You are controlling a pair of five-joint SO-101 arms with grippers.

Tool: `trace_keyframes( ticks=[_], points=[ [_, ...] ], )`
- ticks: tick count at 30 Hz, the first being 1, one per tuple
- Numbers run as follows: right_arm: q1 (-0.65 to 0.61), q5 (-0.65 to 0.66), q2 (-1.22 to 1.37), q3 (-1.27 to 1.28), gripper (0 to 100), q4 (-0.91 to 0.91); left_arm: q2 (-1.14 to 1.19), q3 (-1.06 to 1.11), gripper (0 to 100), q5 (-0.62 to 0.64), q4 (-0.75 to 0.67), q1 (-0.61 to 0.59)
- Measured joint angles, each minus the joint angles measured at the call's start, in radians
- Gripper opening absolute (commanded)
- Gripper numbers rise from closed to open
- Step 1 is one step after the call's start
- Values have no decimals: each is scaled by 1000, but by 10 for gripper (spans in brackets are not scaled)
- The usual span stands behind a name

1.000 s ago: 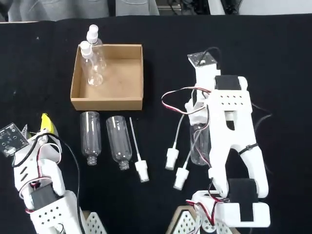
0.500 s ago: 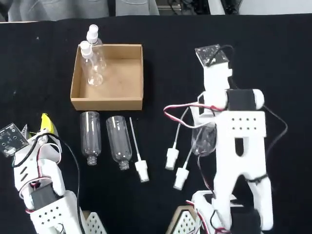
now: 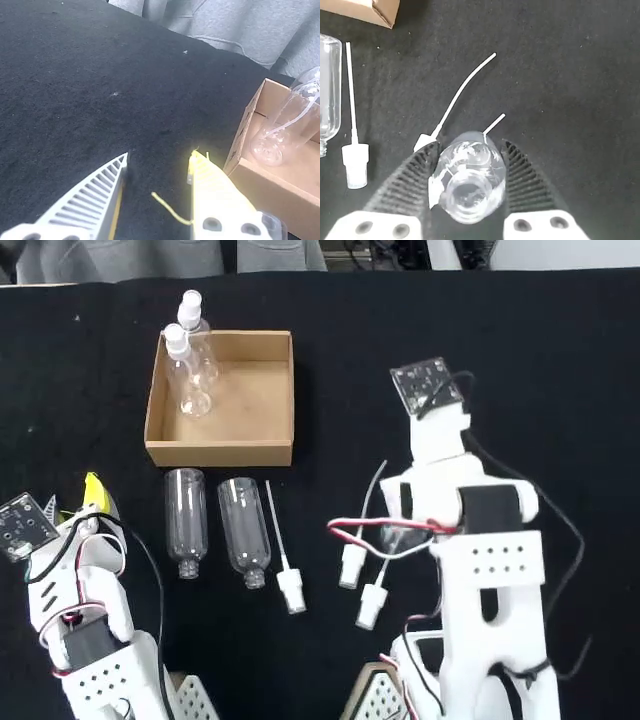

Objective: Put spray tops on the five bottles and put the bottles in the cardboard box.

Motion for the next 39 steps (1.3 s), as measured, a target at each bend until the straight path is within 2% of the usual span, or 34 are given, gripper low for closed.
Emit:
trace_keyframes(
  ticks=[21,39],
  points=[
    [-3,-2,-296,339,41,-245,0,0,182,0,0,0],
    [-5,-74,-543,529,43,-379,0,5,182,0,0,0]
  ],
)
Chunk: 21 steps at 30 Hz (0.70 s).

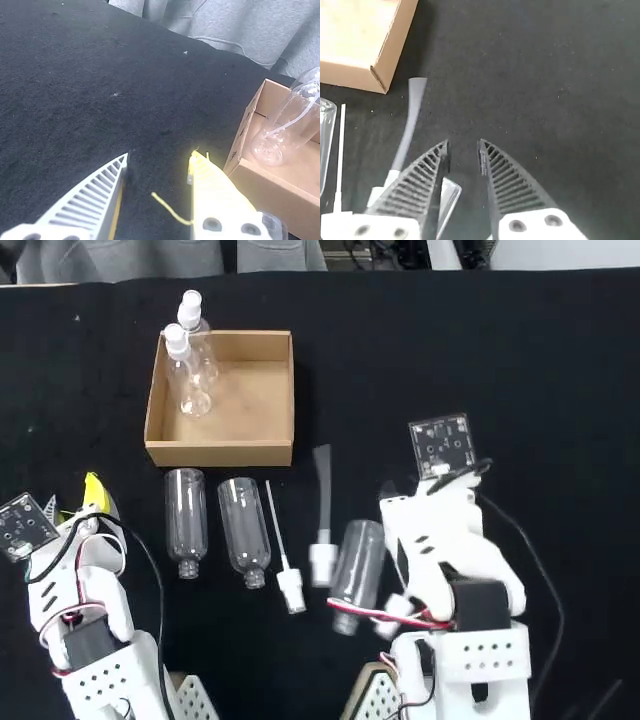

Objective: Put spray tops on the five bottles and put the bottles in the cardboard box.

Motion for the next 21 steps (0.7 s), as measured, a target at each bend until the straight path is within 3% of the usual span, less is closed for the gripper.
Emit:
trace_keyframes(
  ticks=[17,21],
  points=[
    [2,-12,-138,40,43,-11,-2,-15,183,-80,0,68],
    [2,-12,-138,40,47,-11,-2,-74,183,-80,75,71]
  ],
)
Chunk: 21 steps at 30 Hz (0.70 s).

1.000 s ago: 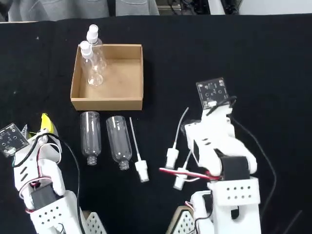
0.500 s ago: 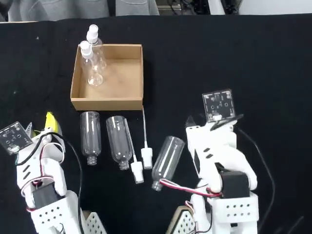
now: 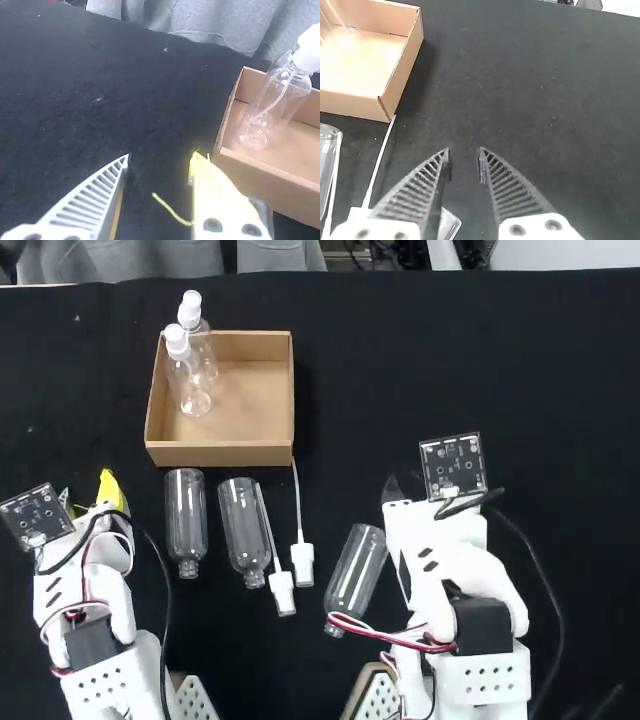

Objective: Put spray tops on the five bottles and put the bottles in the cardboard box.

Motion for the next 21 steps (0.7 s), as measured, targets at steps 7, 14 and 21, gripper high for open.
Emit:
trace_keyframes(
  ticks=[7,14,21],
  points=[
    [0,0,0,-12,78,29,0,-49,183,-17,95,81],
    [2,3,130,-290,77,218,0,-49,183,-80,101,86],
    [0,5,514,-637,77,414,0,-3,183,-83,101,86]
  ],
)
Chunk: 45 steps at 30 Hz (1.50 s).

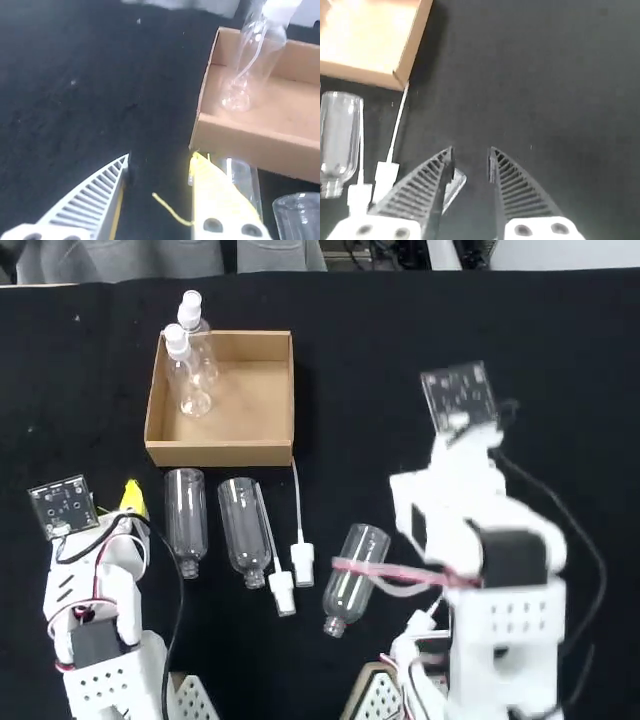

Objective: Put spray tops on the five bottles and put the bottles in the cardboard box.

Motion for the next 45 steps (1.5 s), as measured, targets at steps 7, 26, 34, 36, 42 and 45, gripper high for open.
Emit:
trace_keyframes(
  ticks=[7,26,34,36,42,45],
  points=[
    [3,0,298,-302,77,213,0,17,183,0,0,0],
    [-23,500,371,-296,278,255,0,35,183,0,2,0],
    [-28,910,371,-166,279,255,0,35,183,0,2,0],
    [-28,1014,371,-140,279,255,0,35,183,0,2,0],
    [-94,1272,371,-51,279,255,0,35,183,0,2,0],
    [-141,1355,371,-18,279,255,0,35,183,0,2,0]
  ],
)
